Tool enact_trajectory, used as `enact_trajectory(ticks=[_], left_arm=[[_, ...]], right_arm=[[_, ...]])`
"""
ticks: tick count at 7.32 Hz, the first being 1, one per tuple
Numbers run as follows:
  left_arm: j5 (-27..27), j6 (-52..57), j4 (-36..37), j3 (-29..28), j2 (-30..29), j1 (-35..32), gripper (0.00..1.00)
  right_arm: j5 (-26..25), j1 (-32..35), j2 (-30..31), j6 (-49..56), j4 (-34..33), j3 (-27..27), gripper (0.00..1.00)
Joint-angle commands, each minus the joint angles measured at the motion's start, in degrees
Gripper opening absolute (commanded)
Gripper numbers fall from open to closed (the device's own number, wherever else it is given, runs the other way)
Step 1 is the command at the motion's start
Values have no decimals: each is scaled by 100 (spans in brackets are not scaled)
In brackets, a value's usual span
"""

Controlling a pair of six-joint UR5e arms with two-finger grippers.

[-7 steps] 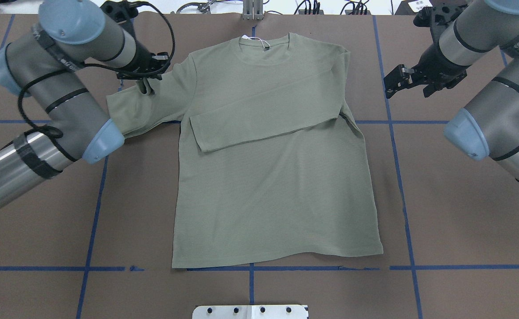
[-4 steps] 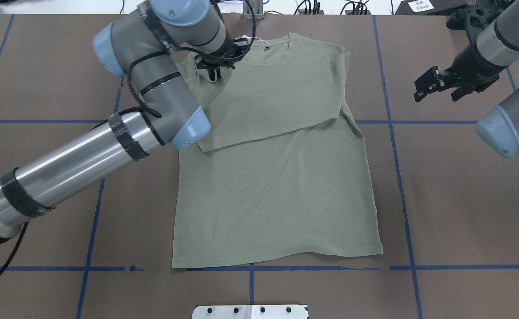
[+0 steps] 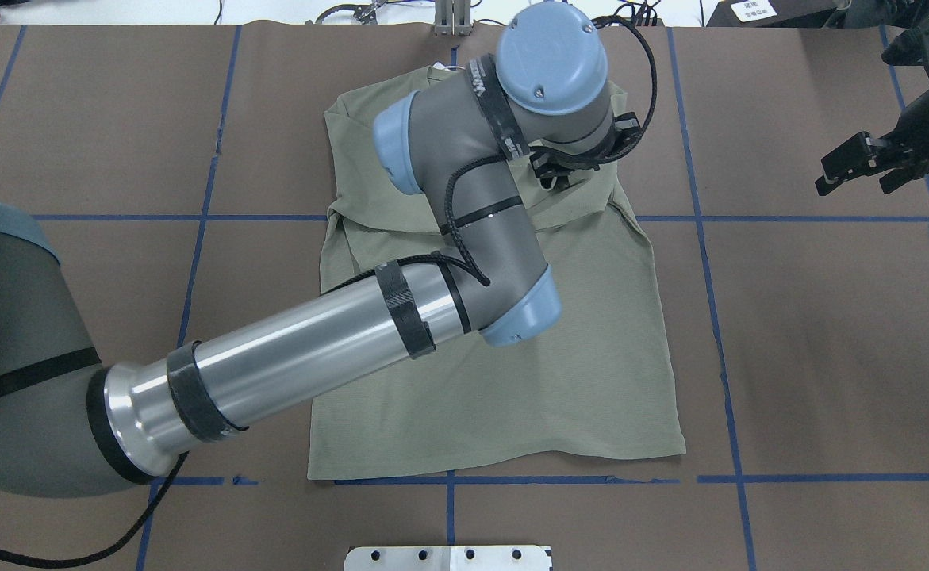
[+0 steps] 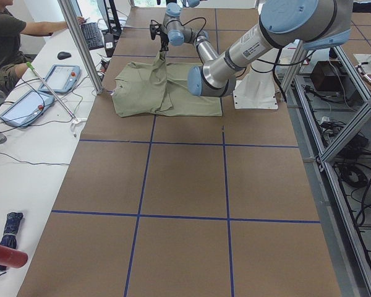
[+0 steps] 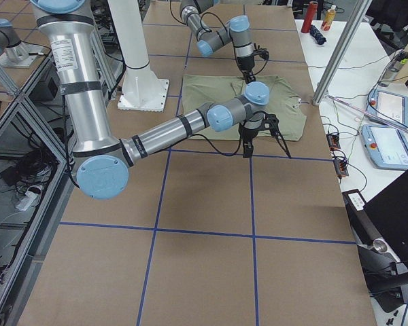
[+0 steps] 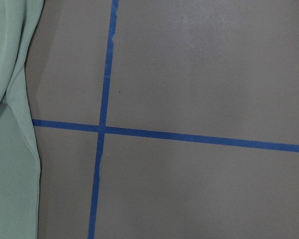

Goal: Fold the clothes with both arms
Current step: 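Carry the sleeve with the left gripper across the shirt body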

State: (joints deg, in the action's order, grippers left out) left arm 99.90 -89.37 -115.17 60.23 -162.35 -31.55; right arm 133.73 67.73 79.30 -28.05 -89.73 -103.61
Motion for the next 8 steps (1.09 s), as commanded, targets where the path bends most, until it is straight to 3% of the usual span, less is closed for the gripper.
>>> enact_trajectory(ticks=[1,2,3,4,6,8], left_arm=[[-339,-116,-645,-546,-104,228,0],[-340,-247,-655,-548,-121,237,0],[-383,-335,-795,-582,-165,332,53],[-618,-327,-1214,-635,-261,473,99],[-963,-274,-1376,-601,-192,597,99],[-868,118,-1071,-42,481,405,99]], right_arm=[[4,12,33,1,-1,-1,100],[13,12,33,-8,-1,-10,100],[13,12,33,1,-1,-1,100],[13,12,24,1,-1,8,100],[152,4,-19,-69,8,-123,100],[153,-5,-55,-78,77,-72,100]])
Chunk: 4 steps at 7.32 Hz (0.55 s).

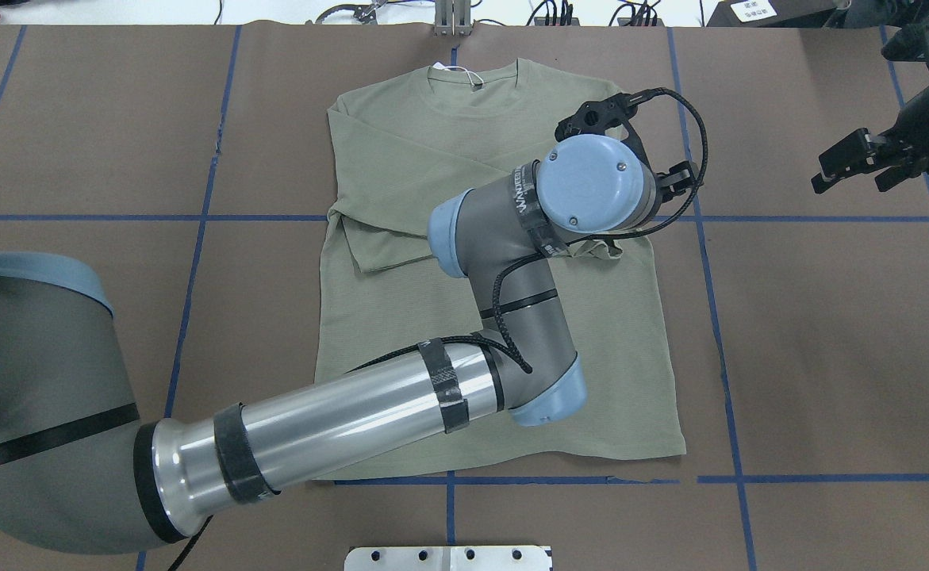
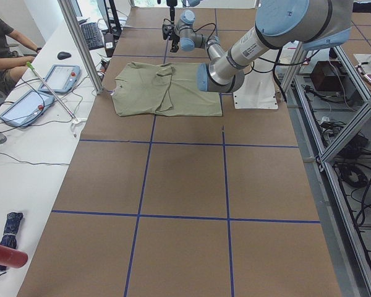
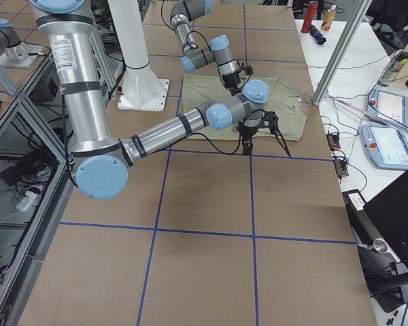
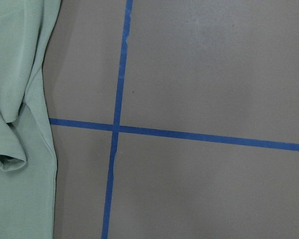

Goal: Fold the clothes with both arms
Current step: 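Release the sleeve and pull the left arm back while the right arm lowers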

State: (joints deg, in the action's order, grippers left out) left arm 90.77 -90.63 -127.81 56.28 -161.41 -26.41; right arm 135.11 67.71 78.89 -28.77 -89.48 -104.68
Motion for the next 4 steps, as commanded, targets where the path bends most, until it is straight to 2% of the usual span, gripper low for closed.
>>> enact_trajectory(ticks=[1,3,4], left_arm=[[342,752,638,1114,965,-284,100],[757,2016,1396,3509,2833,-426,100],[741,2214,1373,4348,3661,-470,100]], right_arm=[[93,-12,38,-50,254,105,100],[129,-82,109,-278,370,-148,100],[225,-109,144,-287,361,-193,100]])
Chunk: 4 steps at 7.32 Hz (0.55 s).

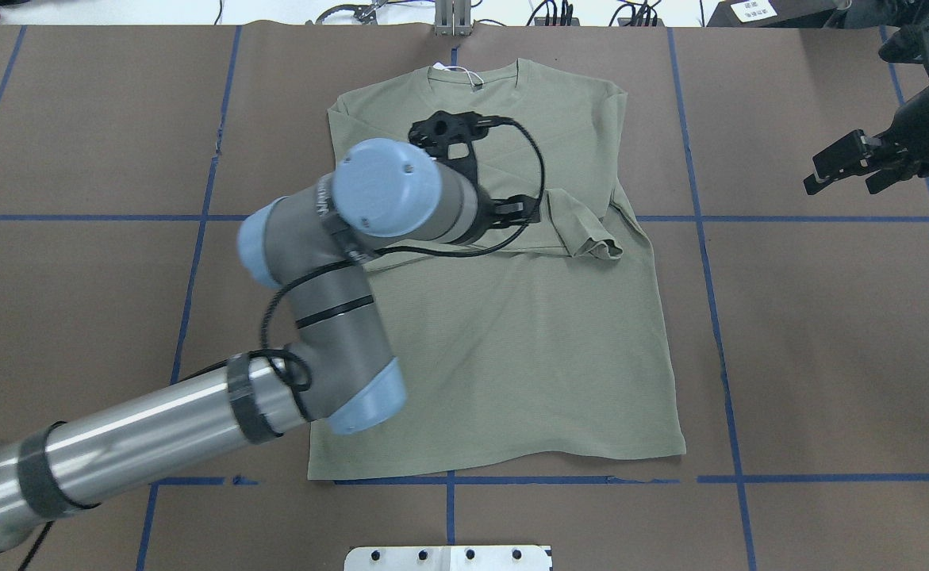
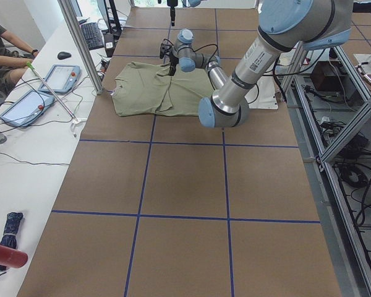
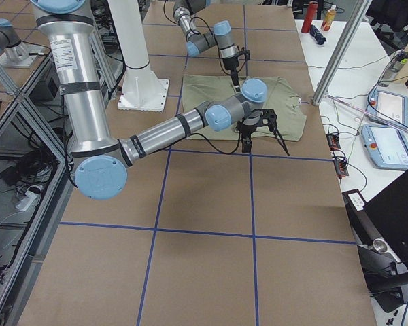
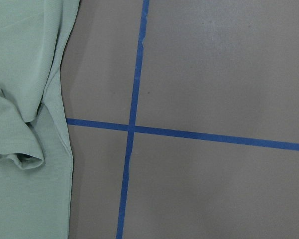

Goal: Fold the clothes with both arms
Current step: 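Release the sleeve and pull the left arm back while the right arm lowers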

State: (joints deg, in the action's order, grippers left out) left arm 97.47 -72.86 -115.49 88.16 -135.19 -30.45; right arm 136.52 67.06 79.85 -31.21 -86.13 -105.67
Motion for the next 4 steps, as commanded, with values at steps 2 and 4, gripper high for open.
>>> enact_trajectory(ticks=[2,4], left_arm=[[628,466,115,1677,1528,-329,100],[1675,887,132,1687,1968,-707,100]], right_arm=[[-281,-105,145,-157,61,-243,100],[-529,-314,417,-453,78,-488,100]])
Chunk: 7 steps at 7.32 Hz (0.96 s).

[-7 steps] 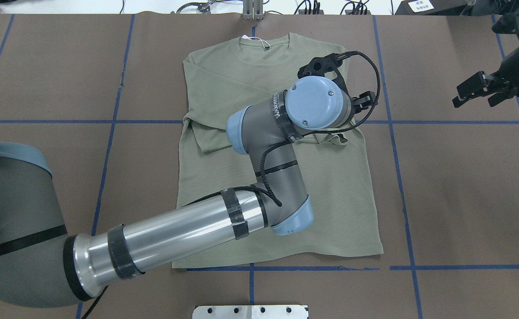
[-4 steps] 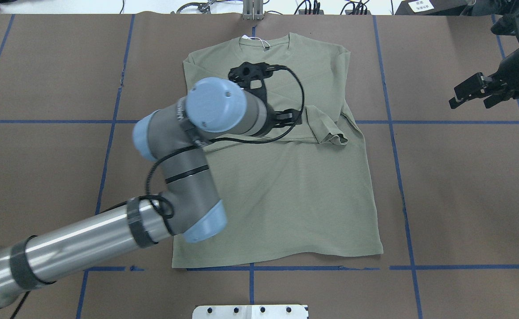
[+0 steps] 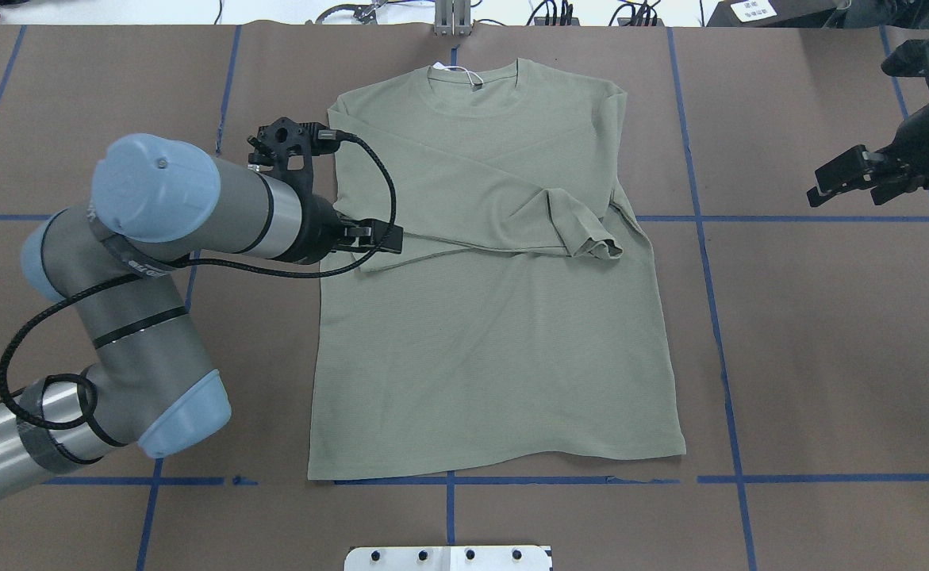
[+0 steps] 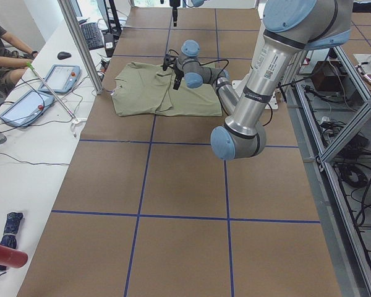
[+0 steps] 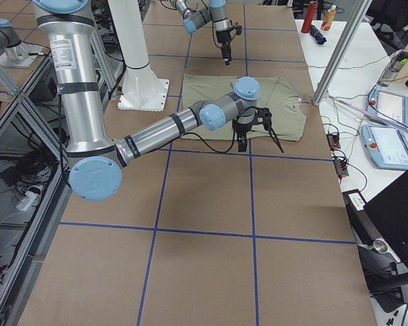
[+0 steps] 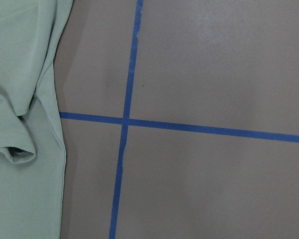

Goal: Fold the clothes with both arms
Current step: 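Release the sleeve and pull the left arm back while the right arm lowers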

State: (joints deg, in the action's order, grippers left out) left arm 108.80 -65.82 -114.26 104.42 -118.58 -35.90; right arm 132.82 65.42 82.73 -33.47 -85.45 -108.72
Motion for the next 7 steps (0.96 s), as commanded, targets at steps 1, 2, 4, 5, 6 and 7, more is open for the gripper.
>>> enact_trajectory(ticks=[1,2,4,5,6,7], left_arm=[[545,192,53,0,378,-163,100],[546,209,36,43,579,-154,100],[441,148,0,418,914,-163,100],[431,139,9,717,1098,-154,100],[431,139,18,789,1143,-154,100],[423,139,18,790,1144,-145,100]], right_arm=[[-542,-649,521,-1005,263,-672,100],[-738,-1098,1073,-1604,1310,-807,100],[-1203,-1968,1535,-2678,2356,-878,100],[-1632,-2581,1535,-3309,2357,-992,100],[-2184,-3257,1518,-3837,2349,-1106,100],[-2346,-3656,1492,-3999,2314,-1133,100]])
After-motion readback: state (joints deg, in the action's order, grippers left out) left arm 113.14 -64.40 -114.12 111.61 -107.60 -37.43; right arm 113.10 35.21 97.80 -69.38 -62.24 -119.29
